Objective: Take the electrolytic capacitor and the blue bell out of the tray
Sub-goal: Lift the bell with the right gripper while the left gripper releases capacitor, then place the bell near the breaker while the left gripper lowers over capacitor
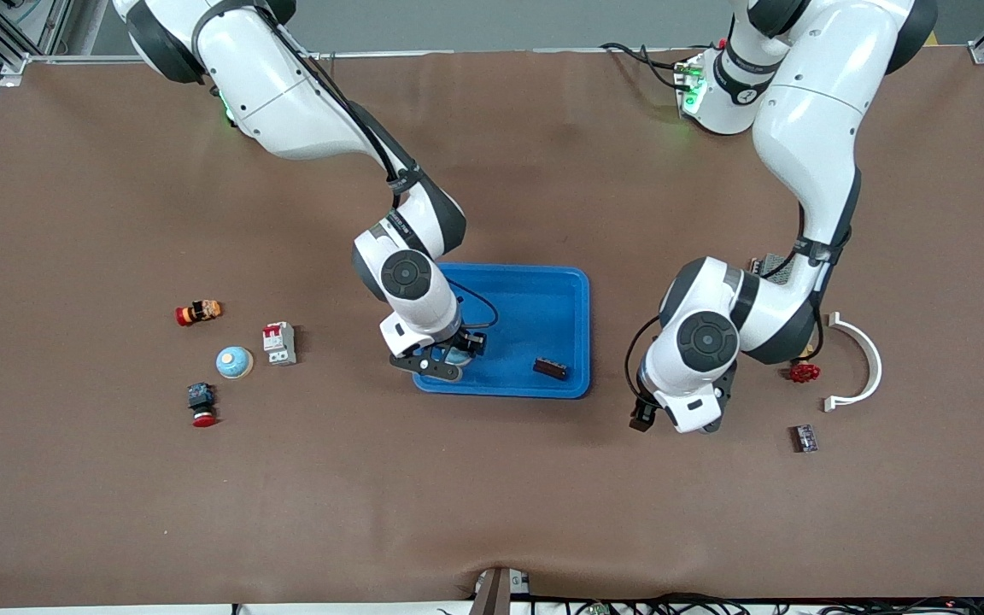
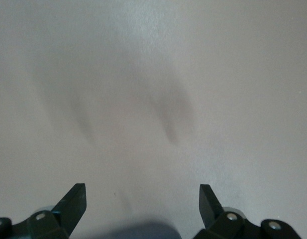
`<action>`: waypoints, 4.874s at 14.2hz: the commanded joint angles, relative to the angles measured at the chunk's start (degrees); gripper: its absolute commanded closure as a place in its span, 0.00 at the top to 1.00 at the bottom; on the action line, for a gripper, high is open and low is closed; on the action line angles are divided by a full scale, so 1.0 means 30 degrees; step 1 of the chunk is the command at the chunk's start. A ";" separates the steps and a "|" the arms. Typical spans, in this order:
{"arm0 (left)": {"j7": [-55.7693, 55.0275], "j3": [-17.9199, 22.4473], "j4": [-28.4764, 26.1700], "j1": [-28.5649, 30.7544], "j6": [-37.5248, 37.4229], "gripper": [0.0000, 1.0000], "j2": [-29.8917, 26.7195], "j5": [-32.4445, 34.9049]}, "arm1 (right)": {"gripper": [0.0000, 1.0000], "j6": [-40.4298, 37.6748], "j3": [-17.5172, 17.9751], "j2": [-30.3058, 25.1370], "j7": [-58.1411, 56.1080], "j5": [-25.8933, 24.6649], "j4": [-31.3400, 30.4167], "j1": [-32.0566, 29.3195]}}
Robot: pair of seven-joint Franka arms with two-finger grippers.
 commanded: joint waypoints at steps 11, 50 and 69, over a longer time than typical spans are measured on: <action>-0.4454 -0.0642 -0.0646 -0.2475 -0.0297 1.00 -0.0292 0.0331 | 0.46 -0.2920 -0.0080 -0.1453 -0.1107 -0.0124 0.1205 -0.0492; -0.4337 0.0941 0.2694 -0.5114 0.0817 1.00 0.2991 0.0537 | 0.46 0.0737 -0.0050 -0.4738 -1.7224 0.0023 -0.7028 -0.6442; -0.4308 0.0823 0.1317 -0.5085 0.0318 0.92 0.2638 0.0214 | 1.00 0.0540 -0.0021 -0.4296 -1.7136 -0.0095 -0.6122 -0.6588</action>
